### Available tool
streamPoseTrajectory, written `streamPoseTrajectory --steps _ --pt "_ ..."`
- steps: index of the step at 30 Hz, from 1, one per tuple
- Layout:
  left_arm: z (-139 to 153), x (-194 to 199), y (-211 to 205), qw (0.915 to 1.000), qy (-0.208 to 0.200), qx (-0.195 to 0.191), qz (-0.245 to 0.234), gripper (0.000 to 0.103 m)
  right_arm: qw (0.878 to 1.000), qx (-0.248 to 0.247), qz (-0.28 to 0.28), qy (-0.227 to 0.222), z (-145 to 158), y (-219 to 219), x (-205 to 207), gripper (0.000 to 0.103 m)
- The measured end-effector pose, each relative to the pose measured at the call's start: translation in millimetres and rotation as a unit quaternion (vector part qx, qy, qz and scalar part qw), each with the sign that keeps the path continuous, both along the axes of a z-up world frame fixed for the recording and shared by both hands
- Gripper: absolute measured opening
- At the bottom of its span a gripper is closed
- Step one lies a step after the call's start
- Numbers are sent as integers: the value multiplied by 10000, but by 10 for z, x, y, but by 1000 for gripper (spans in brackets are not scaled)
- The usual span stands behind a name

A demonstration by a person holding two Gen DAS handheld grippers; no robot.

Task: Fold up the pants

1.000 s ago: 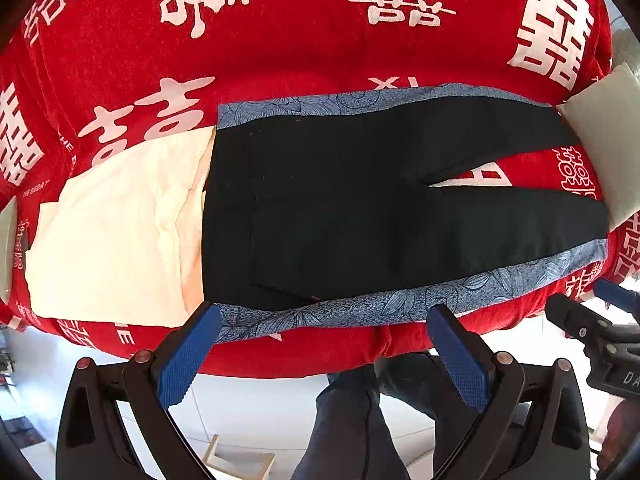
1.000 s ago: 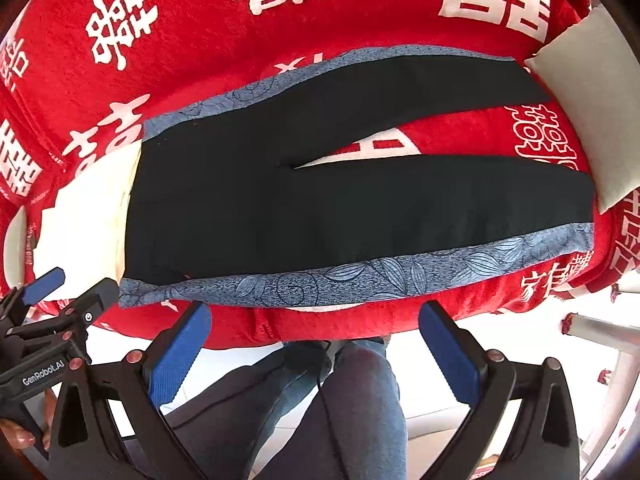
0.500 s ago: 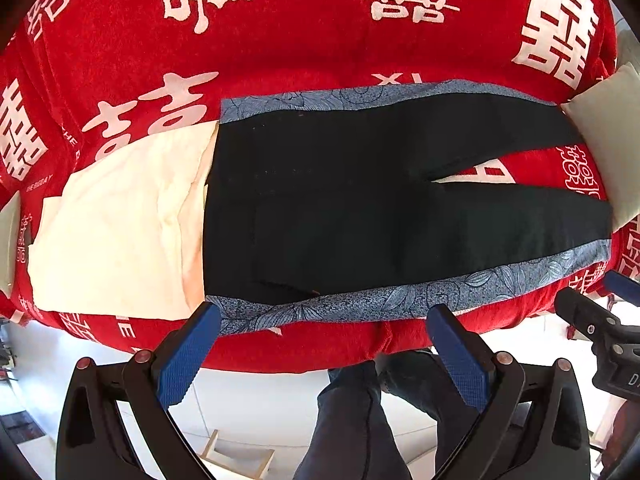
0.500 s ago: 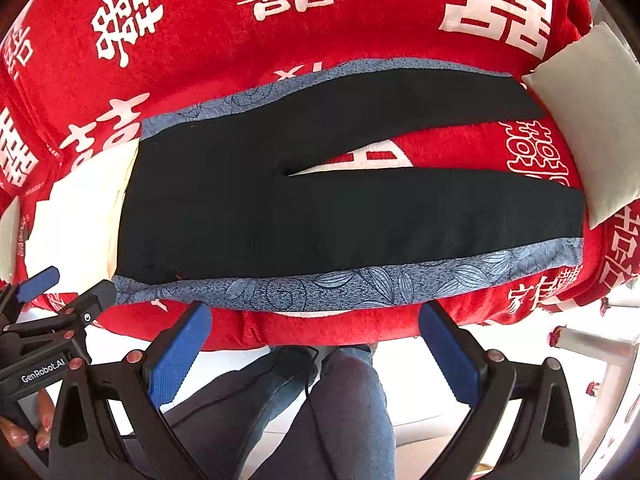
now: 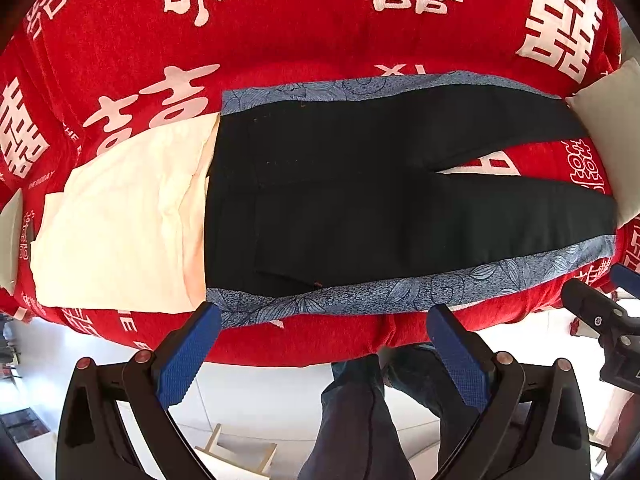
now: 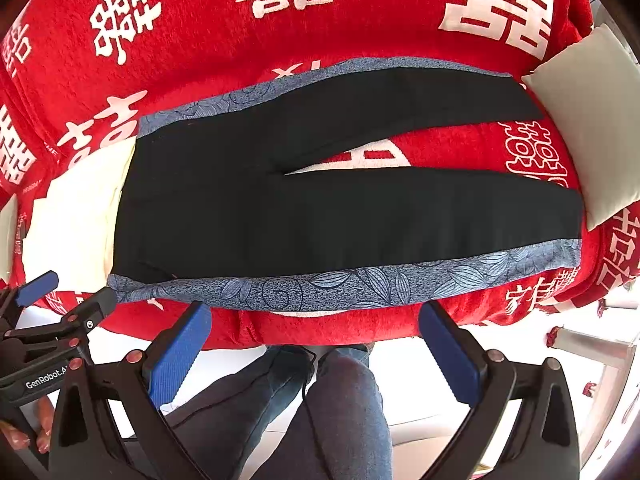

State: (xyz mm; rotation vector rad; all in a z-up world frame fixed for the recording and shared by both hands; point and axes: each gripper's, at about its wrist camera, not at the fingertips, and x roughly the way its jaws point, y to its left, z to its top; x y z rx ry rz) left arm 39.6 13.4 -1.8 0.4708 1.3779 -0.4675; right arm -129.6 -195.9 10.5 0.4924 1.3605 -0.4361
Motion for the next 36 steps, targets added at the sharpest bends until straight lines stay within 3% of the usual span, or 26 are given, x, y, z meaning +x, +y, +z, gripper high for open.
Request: streamPoseTrajectory --steps 36 --pt "-38 -47 45 9996 22 24 266 103 9991 -157 353 151 -46 -20 80 103"
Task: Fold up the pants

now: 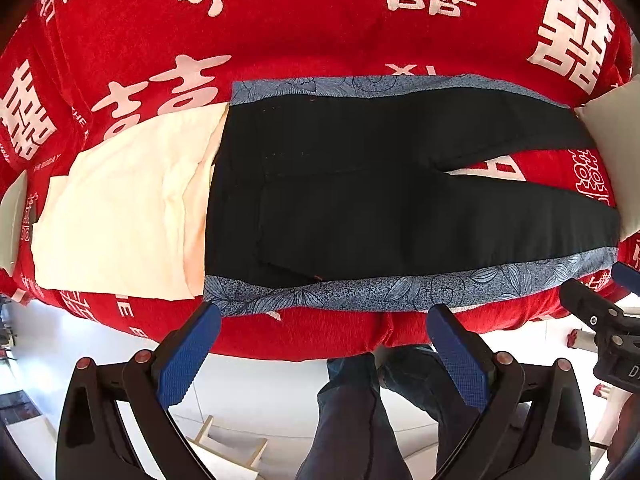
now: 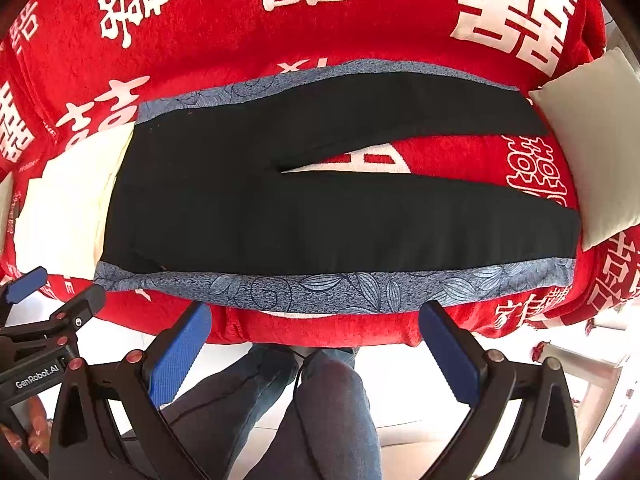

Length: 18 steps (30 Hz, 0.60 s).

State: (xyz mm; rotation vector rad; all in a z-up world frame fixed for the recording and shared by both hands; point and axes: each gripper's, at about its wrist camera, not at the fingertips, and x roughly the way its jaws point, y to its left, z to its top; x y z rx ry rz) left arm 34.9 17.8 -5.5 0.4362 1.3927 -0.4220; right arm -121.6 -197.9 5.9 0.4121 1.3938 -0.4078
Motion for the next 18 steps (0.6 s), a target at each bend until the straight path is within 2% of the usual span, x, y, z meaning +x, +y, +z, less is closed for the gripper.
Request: streamPoseTrajectory --steps 5,9,13,18 --pt "-87 24 57 9999 119 -82 89 103 9999 132 -72 -68 -51 -45 -4 103" --pt "-282 76 195 9972 478 -466 351 103 9938 879 -490 -463 -199 -180 -82 103" --pt "-631 98 372 9903 886 -753 758 103 9766 1779 -994 -693 -563 -287 -212 103" --pt "-1136 108 608 9715 1415 -1259 1428 103 9452 2828 -1426 -787 -1193 -291 -376 103"
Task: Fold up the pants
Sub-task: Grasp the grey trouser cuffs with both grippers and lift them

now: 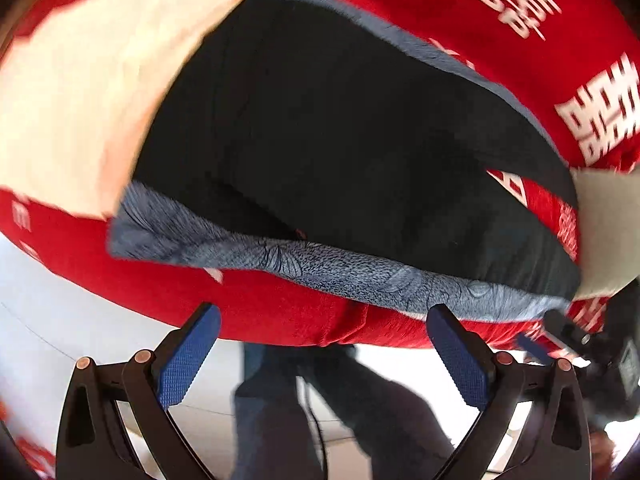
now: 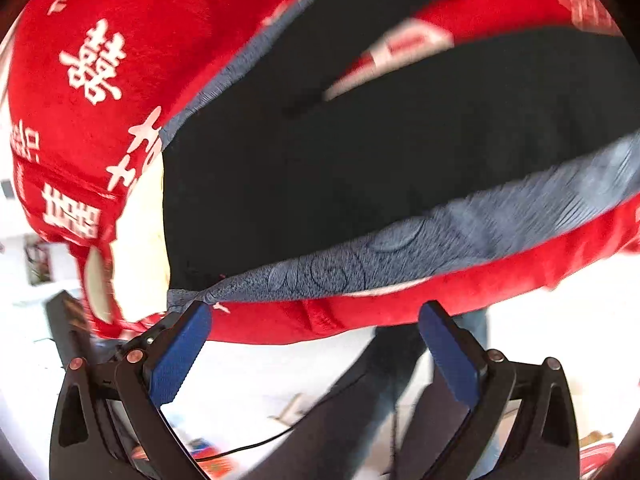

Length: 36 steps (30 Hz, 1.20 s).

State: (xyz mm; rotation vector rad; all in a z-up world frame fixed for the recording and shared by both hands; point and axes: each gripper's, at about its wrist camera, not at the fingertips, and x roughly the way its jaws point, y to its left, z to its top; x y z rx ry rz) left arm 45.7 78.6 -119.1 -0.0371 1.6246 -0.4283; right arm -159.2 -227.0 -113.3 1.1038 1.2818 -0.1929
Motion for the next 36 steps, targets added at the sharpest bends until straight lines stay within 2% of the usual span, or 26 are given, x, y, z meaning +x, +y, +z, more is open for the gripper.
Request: streamPoseTrajectory --steps 3,5,6,7,9,12,15,17,18,19,20,21,22,24,26,28,29,30,31,32,33,36 --pt "-230 -11 122 9986 186 -282 398 103 9986 483 -220 -92 -323 40 -76 102" --pt "-335 -19 189 9965 273 -503 601 102 9963 774 -299 -205 -497 94 -94 99" --pt "-386 -19 220 9954 316 -572 696 96 9952 905 -317 -217 -583 123 -100 94" --pt "-437 -17 242 9941 381 -642 783 96 9935 1057 -347 -227 -663 160 -90 89" --pt "-526 5 302 9905 439 -855 980 96 9893 1356 -411 -339 -804 222 -64 87" --pt "-596 53 333 9896 401 -882 1064 96 9864 1518 -408 -478 -982 279 -21 87" --pt "-618 160 413 9881 302 -877 1230 96 9788 1824 -663 -652 -1114 303 2 87" --pt "-620 271 505 9875 198 -746 1374 96 9757 1903 -746 -793 -1144 308 52 85" --pt "-626 293 525 9880 149 -651 1394 93 9744 1921 -779 -876 -1151 309 72 80" --pt "-618 346 570 9889 46 -469 1410 85 9737 1927 -815 -903 -1157 307 101 68" --pt "-616 367 603 9898 29 -356 1380 60 9724 1968 -856 -917 -1170 306 131 57" --pt "-651 395 643 9909 108 -256 1316 40 9707 2042 -897 -893 -1193 311 151 23" --pt "-671 406 701 9908 167 -303 1309 37 9687 2131 -935 -861 -1213 322 155 5" --pt "-686 360 811 9903 156 -432 1308 37 9681 2151 -932 -885 -1207 346 123 5" --pt "-647 290 831 9941 -12 -242 1056 37 9712 2088 -764 -860 -1191 384 105 5" --pt "-615 255 826 9956 -61 -193 917 37 9706 2122 -700 -895 -1184 407 117 10" --pt "-592 238 837 9958 -62 -215 889 37 9711 2093 -700 -904 -1186 405 140 13" --pt "-581 237 832 9958 -58 -221 886 38 9711 2093 -678 -926 -1195 402 179 25" --pt "-576 247 829 9958 -30 -232 883 43 9713 2080 -659 -944 -1206 404 216 41" --pt "-575 253 815 9957 12 -260 888 62 9719 2050 -644 -960 -1215 413 273 46" --pt "-565 244 801 9956 -1 -265 904 74 9719 2048 -643 -970 -1226 429 322 47" --pt "-573 264 668 9946 83 -492 906 74 9673 2177 -707 -1089 -1206 440 373 47"
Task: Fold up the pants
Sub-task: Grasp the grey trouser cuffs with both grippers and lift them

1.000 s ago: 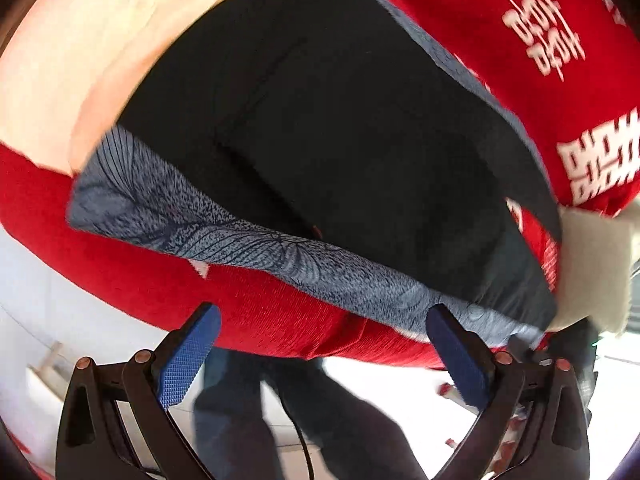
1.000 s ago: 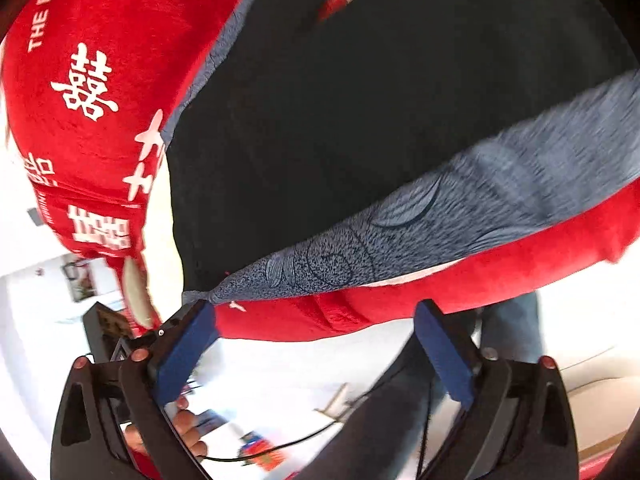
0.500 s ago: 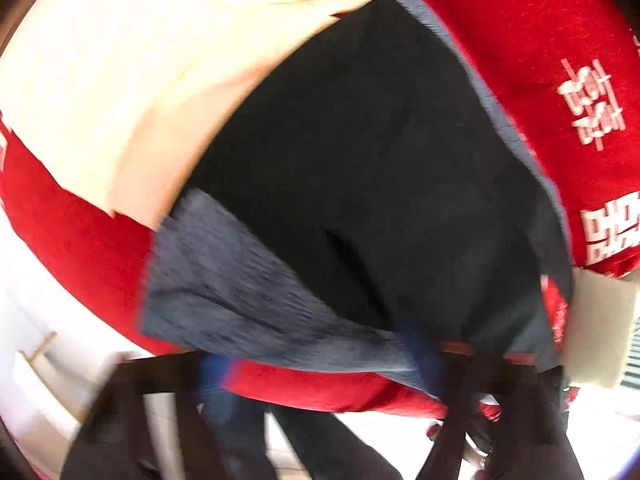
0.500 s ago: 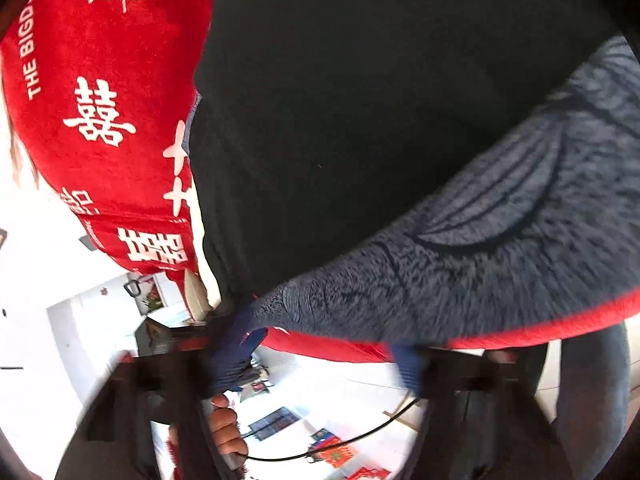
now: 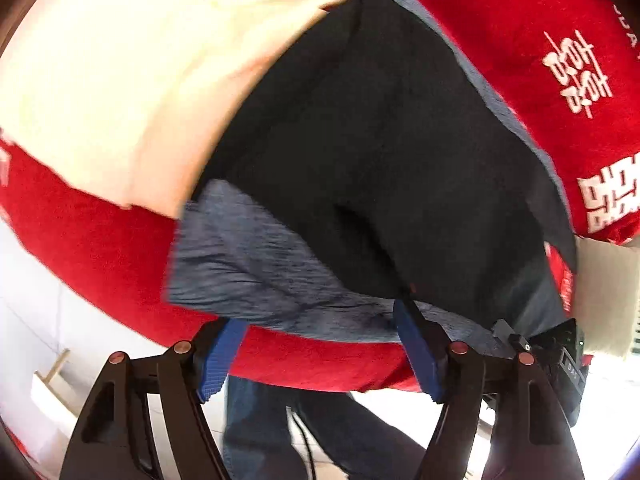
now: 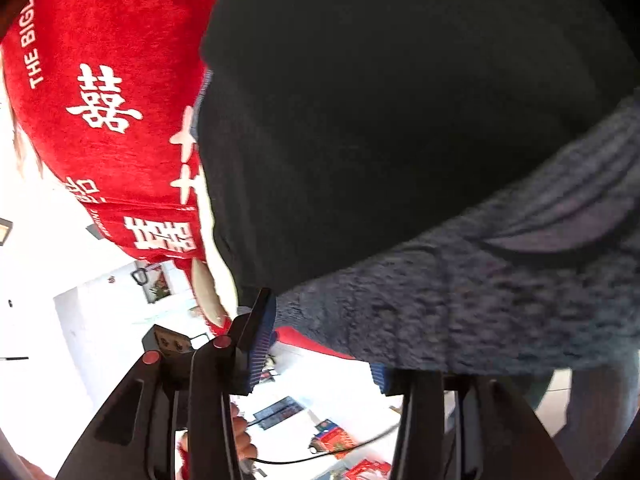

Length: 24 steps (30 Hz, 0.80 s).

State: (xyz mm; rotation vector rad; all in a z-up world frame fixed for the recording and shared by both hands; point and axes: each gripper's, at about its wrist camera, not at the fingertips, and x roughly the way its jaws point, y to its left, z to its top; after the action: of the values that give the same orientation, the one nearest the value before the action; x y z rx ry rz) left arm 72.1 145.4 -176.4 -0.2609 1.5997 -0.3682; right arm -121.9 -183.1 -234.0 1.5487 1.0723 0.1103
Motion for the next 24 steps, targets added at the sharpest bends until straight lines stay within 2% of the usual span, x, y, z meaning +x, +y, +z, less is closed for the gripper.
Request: streamPoseTrajectory --steps 4,8,10,11,13,14,15,16,17,18,20,24 --pt "-23 43 -117 9998 38 -140 126 74 9999 -71 -89 -12 74 -28 -65 47" --pt "-57 78 -122 9993 121 -285 198 73 9994 -237 -247 59 100 -204 -300 47" --pt "-89 121 -156 9996 151 -228 124 62 9986 -294 -430 90 90 -336 -484 47" --pt "-123 133 -173 9996 202 -170 59 51 9980 -291 -558 99 80 -404 -565 47" --pt "-127 149 -165 9997 183 -155 23 48 9960 -240 -853 83 53 -538 -725 47" --pt "-110 155 -169 9999 122 -107 -39 33 9951 -200 -967 53 38 -578 -774 47" --pt "-104 166 -173 9999 109 -49 -117 28 9934 -111 -1141 32 12 -626 -834 42" --pt "-98 173 -165 9998 110 -74 -125 27 9915 -9 -1298 9 -11 -653 -874 25" --pt "-78 181 -148 9998 108 -101 -116 20 9896 111 -1431 32 -36 -675 -917 13" --pt "-55 190 -138 9998 113 -123 -146 19 9889 111 -1477 83 -26 -677 -938 6" --pt "64 205 -123 9995 48 -223 -202 16 9902 -56 -1397 36 116 -669 -941 6" --pt "323 252 -107 9986 -47 -442 -292 16 9922 -589 -1080 -225 626 -719 -771 6"
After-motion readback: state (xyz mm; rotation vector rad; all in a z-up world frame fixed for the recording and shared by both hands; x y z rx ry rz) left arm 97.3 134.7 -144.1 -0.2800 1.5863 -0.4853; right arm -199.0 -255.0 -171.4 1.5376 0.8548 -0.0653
